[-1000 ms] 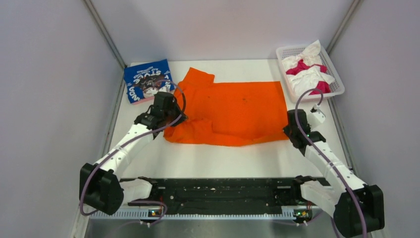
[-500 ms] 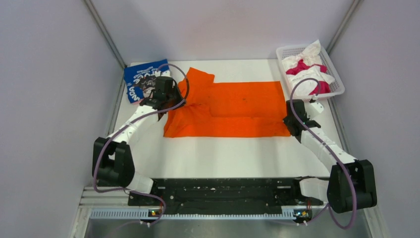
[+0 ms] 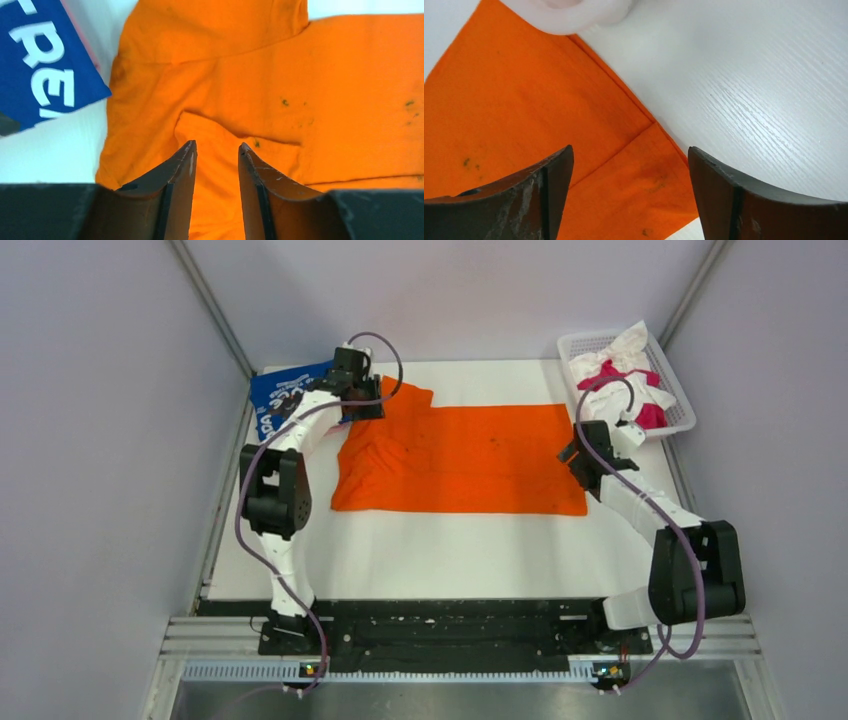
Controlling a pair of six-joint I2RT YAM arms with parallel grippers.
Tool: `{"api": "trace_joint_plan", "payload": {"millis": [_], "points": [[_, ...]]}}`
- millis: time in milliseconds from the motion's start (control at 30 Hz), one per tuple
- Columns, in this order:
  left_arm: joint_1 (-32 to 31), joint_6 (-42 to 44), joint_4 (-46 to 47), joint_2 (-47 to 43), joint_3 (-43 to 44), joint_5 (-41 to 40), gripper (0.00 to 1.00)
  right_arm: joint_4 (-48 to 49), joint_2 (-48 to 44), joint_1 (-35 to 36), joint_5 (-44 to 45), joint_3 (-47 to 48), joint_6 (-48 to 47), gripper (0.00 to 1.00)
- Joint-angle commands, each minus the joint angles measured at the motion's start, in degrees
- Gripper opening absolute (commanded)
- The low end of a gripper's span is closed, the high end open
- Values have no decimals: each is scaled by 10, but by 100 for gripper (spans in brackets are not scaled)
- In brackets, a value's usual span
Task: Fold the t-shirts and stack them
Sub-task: Fold the flattened tshirt in 1/3 of the way
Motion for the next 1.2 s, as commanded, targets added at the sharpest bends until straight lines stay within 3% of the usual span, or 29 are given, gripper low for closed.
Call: {"api": "trace_joint_plan", "payload": {"millis": [0,33,67,100,267,367,633,800,1167], "points": [[4,21,-92,12,113,26,43,-8,-4,-3,-22,52,-41,87],[4,8,-95,4,109,28,45,-4,-10,1,-35,52,-55,95],[4,-4,-84,-19,91,40,91,-4,-13,17,-38,51,-69,98],[3,-18,-65,-40,63,55,98,-8,-15,34,-35,51,-77,99],[-2,-93,76,-150,-170,124,99,35,4,102,-104,18,-87,99],[-2,-137,140,-167,-276,140,99,82,47,141,-153,17,-108,99],[-1,-175,142,-138,-370,114,99,90,137,179,-175,2,-112,99],[-2,-193,127,-163,-437,102,99,81,115,202,-166,-49,-92,99],[-8,-252,67,-422,-669,36,99,3,-38,252,-151,-156,-45,99]]}}
